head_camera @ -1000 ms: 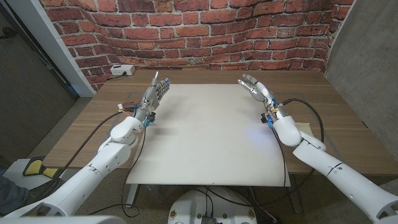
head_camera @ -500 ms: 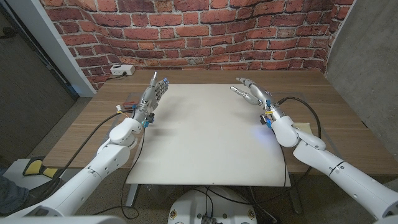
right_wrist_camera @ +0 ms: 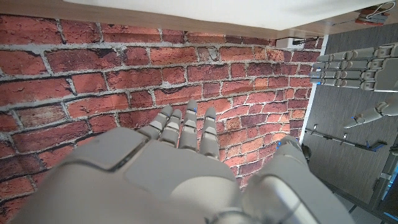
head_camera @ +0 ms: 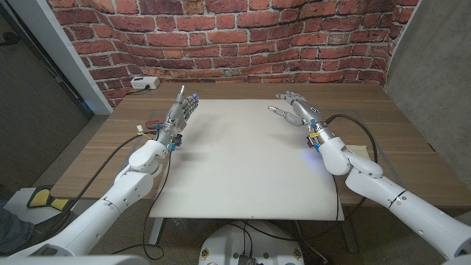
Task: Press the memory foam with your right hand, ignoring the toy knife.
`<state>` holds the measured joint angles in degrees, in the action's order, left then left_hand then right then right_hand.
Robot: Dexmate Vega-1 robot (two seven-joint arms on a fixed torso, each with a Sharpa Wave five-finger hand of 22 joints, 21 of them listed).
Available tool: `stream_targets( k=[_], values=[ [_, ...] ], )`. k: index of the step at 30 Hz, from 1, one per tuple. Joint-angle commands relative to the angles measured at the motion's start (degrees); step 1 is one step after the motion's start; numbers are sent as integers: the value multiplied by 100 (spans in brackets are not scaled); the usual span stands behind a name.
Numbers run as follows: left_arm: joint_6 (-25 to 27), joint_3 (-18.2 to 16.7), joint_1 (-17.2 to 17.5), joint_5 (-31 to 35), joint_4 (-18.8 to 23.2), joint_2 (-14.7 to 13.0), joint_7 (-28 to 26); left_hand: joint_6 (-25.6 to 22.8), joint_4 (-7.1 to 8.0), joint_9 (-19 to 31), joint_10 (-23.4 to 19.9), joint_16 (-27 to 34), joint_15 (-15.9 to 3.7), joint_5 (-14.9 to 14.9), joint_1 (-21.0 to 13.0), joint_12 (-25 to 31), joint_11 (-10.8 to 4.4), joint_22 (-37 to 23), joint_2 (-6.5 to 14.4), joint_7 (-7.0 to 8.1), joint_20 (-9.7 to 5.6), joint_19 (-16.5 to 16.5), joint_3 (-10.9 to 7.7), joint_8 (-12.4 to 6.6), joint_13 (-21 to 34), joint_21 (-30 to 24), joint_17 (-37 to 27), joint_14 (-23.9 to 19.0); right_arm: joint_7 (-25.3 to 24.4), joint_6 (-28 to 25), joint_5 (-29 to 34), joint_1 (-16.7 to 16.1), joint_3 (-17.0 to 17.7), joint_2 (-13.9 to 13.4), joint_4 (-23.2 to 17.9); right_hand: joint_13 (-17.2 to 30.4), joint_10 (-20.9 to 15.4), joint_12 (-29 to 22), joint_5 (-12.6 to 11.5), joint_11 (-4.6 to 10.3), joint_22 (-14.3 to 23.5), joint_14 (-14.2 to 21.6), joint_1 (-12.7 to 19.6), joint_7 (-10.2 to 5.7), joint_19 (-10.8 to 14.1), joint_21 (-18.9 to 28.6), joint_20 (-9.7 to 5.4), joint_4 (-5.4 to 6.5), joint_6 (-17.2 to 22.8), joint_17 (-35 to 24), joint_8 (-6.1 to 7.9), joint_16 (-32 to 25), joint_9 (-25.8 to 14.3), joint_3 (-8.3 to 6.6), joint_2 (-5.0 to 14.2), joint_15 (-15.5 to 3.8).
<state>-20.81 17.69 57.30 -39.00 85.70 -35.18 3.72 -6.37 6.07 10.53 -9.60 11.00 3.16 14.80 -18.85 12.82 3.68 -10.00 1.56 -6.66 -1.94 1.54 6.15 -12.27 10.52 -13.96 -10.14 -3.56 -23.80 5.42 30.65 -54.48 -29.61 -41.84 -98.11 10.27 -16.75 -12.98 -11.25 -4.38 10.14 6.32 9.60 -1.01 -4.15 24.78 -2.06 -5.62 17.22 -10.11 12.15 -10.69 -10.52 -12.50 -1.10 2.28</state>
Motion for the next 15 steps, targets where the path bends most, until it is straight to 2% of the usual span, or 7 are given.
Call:
stream_targets(
  k=[1, 5, 6, 9, 12, 15],
  values=[
    [49, 22, -38, 24, -22, -10, -1, -19, -1, 8, -16, -1, -27, -26, -33, -13, -26, -26, 49, 40, -29, 22, 21, 8, 23, 20, -15, -23, 341, -357, 262, 97, -141, -138, -144, 16, -98, -27, -18, 9, 20, 457, -9, 7, 46, -27, 43, -36, 27, -16, -25, -145, -30, -32, 102, -31],
    [62, 24, -49, 41, -14, -13, -20, -32, -3, 8, -17, -3, -30, -28, -40, -17, -34, -26, 58, 48, -30, 17, 20, 6, 23, 24, -15, -24, 499, -412, 326, 156, -187, -207, -179, 16, -82, -4, -16, 28, 20, 635, 19, 6, 219, 8, 64, -52, -35, -11, -60, -169, -32, -52, 137, -76],
    [68, 23, -50, 40, -9, -15, -24, -34, -3, 8, -18, -4, -30, -28, -41, -17, -35, -26, 59, 49, -26, 18, 20, 6, 23, 25, -15, -24, 523, -418, 336, 169, -195, -217, -183, 17, -87, 0, -14, 45, 20, 705, 28, 10, 272, 13, 8, -59, -41, -10, -66, -175, -33, -58, 147, -101],
    [69, 22, -49, 56, 2, -24, -35, -41, -5, 8, -17, -7, -32, -30, -47, -21, -47, -26, 67, 52, -13, 24, 18, 7, 23, 31, -16, -23, 559, -409, 384, 216, -223, -241, -172, 18, -103, 5, -9, 100, 18, 823, 40, 1, 367, 23, -24, -69, -66, -10, -79, -188, -35, -65, 159, -156],
    [70, 15, -44, 55, 9, -26, -47, -54, -8, 9, -10, -12, -48, -32, -56, -28, -50, -26, 78, 72, -2, 26, 16, 6, 23, 38, -16, -16, 593, -374, 411, 263, -254, -251, -148, 19, -77, 32, -1, 108, 16, 862, 61, -19, 658, 88, -61, -89, -178, -10, -118, -148, -37, -76, 173, -187],
    [68, 8, -36, 53, 11, -29, -55, -59, -11, 9, 3, -16, -55, -35, -66, -38, -71, -27, 89, 75, 6, 27, 13, 8, 23, 43, -16, -11, 694, -385, 453, 318, -301, -260, -136, 19, -51, 50, 1, 125, 12, 899, 73, -31, 799, 116, -76, -99, -197, -11, -119, -138, -39, -81, 178, -207]
  ],
)
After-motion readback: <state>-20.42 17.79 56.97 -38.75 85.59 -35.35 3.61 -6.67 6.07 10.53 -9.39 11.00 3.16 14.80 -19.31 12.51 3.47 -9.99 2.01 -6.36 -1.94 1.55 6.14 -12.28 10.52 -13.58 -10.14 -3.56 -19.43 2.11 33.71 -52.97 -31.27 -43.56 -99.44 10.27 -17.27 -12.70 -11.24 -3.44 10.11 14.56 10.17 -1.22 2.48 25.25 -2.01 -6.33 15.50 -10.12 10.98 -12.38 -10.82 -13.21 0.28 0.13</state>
